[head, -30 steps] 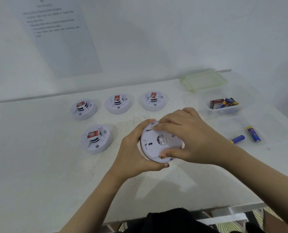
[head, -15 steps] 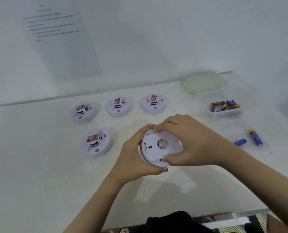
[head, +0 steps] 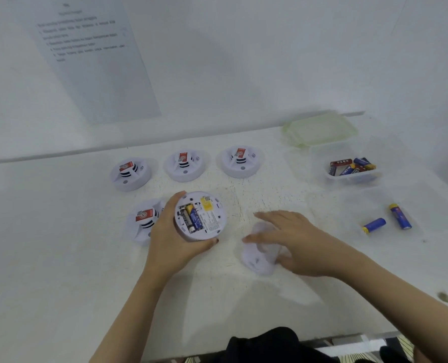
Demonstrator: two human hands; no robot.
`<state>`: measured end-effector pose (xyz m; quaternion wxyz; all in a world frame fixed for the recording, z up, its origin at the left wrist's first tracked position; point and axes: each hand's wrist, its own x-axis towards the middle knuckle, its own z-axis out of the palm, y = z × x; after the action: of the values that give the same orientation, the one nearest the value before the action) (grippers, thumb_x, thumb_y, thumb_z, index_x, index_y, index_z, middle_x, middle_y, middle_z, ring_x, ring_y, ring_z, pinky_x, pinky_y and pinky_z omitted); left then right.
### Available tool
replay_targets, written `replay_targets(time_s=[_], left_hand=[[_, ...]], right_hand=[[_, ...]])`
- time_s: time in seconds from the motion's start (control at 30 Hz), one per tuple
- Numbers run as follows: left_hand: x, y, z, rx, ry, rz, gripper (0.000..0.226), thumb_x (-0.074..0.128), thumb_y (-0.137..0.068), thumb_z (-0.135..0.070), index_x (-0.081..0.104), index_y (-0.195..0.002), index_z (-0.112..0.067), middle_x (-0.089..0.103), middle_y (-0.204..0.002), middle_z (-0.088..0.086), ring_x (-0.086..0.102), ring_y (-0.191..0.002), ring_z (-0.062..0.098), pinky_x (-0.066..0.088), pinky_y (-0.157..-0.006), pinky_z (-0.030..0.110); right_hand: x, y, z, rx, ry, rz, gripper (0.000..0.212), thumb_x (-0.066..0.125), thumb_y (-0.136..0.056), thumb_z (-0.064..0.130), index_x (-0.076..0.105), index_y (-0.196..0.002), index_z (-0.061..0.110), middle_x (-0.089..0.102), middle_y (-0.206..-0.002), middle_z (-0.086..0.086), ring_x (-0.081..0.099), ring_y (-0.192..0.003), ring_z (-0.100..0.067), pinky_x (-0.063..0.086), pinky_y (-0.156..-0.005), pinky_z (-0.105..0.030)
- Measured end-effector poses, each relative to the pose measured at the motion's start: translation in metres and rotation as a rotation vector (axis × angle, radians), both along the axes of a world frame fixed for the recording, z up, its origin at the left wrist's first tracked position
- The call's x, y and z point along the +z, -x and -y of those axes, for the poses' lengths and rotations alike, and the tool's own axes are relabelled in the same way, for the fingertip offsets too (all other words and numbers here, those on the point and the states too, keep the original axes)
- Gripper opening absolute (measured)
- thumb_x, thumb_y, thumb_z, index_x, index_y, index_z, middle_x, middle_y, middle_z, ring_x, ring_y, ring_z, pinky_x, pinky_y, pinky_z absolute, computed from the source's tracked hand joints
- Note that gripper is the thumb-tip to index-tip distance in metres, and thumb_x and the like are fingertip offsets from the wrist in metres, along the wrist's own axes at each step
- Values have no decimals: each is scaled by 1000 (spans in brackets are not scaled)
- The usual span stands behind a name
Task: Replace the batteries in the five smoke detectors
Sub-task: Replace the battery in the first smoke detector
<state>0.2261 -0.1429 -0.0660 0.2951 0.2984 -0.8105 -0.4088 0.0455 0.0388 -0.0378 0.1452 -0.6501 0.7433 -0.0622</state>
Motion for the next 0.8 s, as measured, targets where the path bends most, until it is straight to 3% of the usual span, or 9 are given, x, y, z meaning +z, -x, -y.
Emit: replay_targets(time_s=[0.07,0.1,0.17,0.27,0.33,0.4,0.5,0.57,0.8], left_hand=[[-1,-3,-1,4,-7,-6,104,82,-43,-53,46,-134,-19,58,-122,-13,58,-113,7,52,-96,39],[-1,-3,-2,5,-12,-12,104,83,-43,-53,46,-134,-19,59,-122,-13,58,-113,6,52,-96,39],[-2,-3,-5,9,-28,-26,103,83,-43,-52,46,-134,-20,59,-122,-13,58,-113,4,52,-96,38],[-2,-1,-8,8,-34,-39,101,83,-43,-51,47,-133,-21,60,-121,-14,57,-112,2,52,-96,34],[-1,1,-9,0,-30,-43,102,83,-43,-52,47,-133,-21,59,-121,-16,57,-111,-2,51,-95,29],[0,1,-10,-17,-35,-55,100,83,-43,-52,48,-132,-22,59,-119,-19,56,-110,-5,50,-92,20],[1,1,-12,-46,-48,-80,95,82,-44,-50,47,-129,-25,58,-116,-23,55,-108,-9,47,-88,9],[0,1,-11,-58,-63,-85,93,82,-45,-49,46,-128,-28,59,-116,-23,56,-109,-8,47,-88,9],[-4,-1,-6,-141,-134,-67,94,87,-43,-38,47,-127,-31,60,-116,-24,58,-113,2,51,-89,18]], right_hand=[[1,-3,1,-72,8,-19,70,47,-85,1,37,-138,45,7,-158,-1,14,-142,-19,16,-112,-30],[1,-6,1,-178,59,-27,62,46,-87,3,41,-138,39,19,-155,-6,26,-136,-23,26,-106,-30],[3,-18,0,-430,145,-80,37,45,-94,31,47,-130,21,46,-126,-7,46,-108,-23,37,-82,-27],[-9,-42,4,-653,113,-208,68,31,-79,77,46,-91,12,44,-83,-2,38,-72,-19,30,-63,-30],[-17,-49,6,-644,151,-160,77,28,-64,85,48,-73,11,38,-68,-1,32,-61,-18,27,-57,-29],[-19,-47,9,-583,171,-184,73,37,-61,79,53,-76,9,37,-71,0,34,-61,-17,28,-58,-29],[-20,-37,8,-461,105,-155,59,47,-73,56,49,-119,17,45,-107,-1,42,-94,-20,26,-75,-31],[-18,-33,6,-433,122,-100,57,50,-78,49,44,-127,23,41,-122,0,38,-108,-20,26,-83,-31],[-6,-15,8,-376,180,-102,51,55,-83,51,54,-124,21,58,-112,5,51,-102,-17,28,-83,-28]])
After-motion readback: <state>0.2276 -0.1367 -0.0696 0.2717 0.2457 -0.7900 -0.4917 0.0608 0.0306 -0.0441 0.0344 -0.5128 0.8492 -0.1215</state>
